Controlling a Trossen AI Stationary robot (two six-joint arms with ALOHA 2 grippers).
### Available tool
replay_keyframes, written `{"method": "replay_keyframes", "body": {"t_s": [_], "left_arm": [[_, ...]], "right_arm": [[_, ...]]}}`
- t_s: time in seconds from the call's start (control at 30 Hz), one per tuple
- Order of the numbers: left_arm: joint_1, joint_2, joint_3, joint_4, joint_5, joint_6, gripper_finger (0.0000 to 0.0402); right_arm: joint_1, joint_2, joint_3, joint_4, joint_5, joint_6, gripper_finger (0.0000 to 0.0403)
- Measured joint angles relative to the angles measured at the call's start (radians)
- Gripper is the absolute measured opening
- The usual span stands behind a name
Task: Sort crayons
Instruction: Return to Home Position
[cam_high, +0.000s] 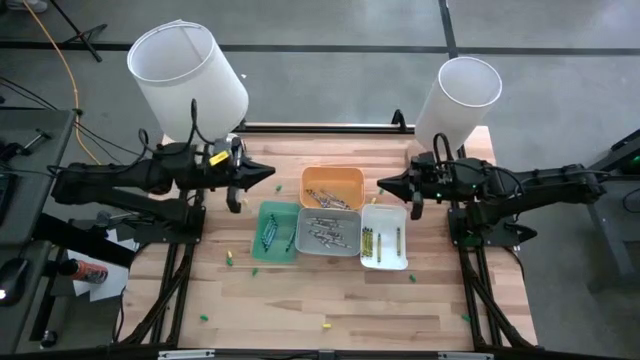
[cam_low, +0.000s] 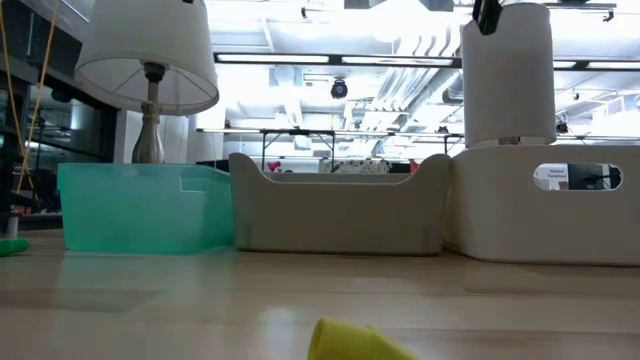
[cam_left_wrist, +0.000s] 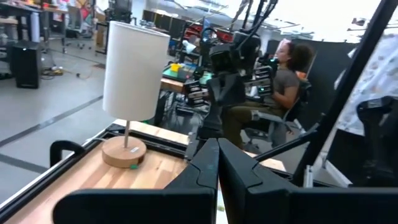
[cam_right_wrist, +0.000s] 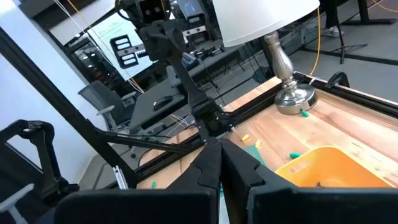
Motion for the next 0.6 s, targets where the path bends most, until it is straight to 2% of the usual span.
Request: {"method": "replay_keyframes", "body": {"t_s": [0.27, 0.6], "left_arm": [[-0.041, -0.058, -0.003, -0.051, -0.008, 0.001, 0.0000], [-0.069, -0.167, -0.106, 0.004, -0.009, -0.026, 0.0000]], "right_arm": [[0.000, 0.007, 0.000, 0.000, -0.001, 0.028, 0.0000], [0.000, 0.007, 0.000, 0.000, 0.000, 0.059, 0.0000]]}}
